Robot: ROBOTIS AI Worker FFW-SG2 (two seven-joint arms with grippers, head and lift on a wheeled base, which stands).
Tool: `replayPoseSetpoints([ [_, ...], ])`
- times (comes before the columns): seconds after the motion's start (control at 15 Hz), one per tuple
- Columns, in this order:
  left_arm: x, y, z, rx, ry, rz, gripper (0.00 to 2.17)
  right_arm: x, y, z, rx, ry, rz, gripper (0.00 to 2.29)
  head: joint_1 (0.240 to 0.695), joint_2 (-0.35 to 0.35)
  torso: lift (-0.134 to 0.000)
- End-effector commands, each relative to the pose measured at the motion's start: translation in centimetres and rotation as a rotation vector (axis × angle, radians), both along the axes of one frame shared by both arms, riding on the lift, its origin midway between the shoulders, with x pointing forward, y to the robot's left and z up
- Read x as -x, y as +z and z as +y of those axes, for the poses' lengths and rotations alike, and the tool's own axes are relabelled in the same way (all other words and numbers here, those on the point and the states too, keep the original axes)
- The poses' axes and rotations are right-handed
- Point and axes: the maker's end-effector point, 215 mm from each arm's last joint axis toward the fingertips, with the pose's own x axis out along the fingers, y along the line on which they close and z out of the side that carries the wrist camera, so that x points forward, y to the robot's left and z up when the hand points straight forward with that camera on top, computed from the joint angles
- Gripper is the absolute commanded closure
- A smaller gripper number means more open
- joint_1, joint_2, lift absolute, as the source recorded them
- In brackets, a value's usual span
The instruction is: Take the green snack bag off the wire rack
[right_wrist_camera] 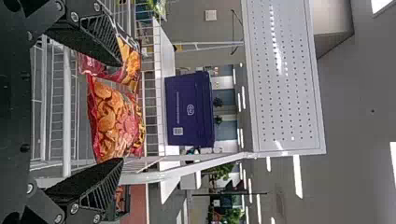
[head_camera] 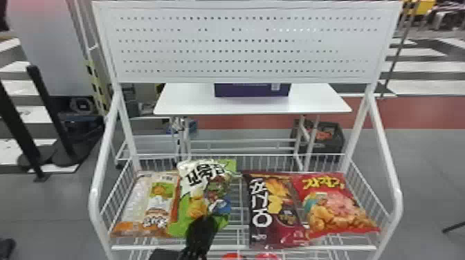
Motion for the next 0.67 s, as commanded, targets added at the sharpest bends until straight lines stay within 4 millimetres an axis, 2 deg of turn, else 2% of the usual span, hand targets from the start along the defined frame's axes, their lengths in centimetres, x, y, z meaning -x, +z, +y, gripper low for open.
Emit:
replayPoseSetpoints([
  [0.0, 2.9, 2.1, 2.2, 0.021, -0.002, -0.047, 1.26, -0.1, -0.1, 0.0, -0.001, -0.001, 0.001, 0.17, 0.499, 0.000, 0.000],
  [0.2, 7.0, 4.9, 6.4, 0.057, 0.035, -0.122, 1.26, -0.2, -0.1, 0.1, -0.002, -0.001, 0.001, 0.17, 0.499, 0.000, 0.000],
  [0.6, 12.9, 6.6, 13.2, 0.041, 0.133, -0.204, 1.26, -0.2, -0.6, 0.3, -0.005, 0.001, 0.013, 0.17, 0.499, 0.000, 0.000],
])
